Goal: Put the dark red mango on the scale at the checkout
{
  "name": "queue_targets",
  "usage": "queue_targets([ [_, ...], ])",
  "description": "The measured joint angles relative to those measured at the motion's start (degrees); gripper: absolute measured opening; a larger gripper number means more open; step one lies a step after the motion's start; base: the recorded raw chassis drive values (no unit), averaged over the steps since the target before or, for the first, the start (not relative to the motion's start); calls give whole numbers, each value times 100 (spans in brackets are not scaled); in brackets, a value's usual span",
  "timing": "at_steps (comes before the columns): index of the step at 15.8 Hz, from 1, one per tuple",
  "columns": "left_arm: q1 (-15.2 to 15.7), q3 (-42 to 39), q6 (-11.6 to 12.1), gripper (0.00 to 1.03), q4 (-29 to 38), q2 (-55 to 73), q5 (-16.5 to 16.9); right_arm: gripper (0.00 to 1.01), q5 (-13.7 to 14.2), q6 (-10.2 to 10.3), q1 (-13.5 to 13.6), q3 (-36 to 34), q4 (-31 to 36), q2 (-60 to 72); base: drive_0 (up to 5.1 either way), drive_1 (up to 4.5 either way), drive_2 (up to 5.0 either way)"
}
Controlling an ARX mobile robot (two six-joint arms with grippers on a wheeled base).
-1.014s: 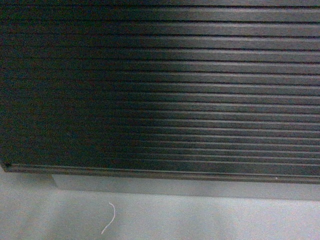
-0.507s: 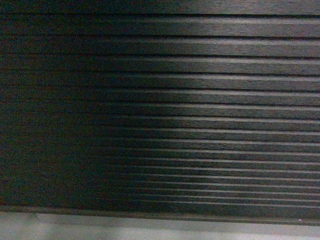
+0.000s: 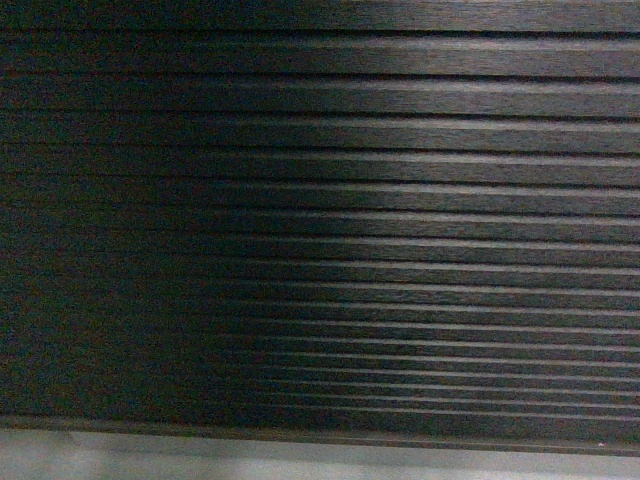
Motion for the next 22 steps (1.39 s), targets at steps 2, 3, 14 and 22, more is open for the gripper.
queue_targets([
  [2,0,0,0,98,-7,0,0,98,0,0,0,0,-17,0,0,0,0],
  [3,0,0,0,98,-20,0,0,98,0,0,0,0,-13,0,0,0,0],
  [14,0,0,-4,98,-2,0,0,98,-4,-7,0,0,2,0,0,0,0],
  [22,0,0,0,98,0,0,-2,98,4,7,0,0,0,0,0,0,0],
])
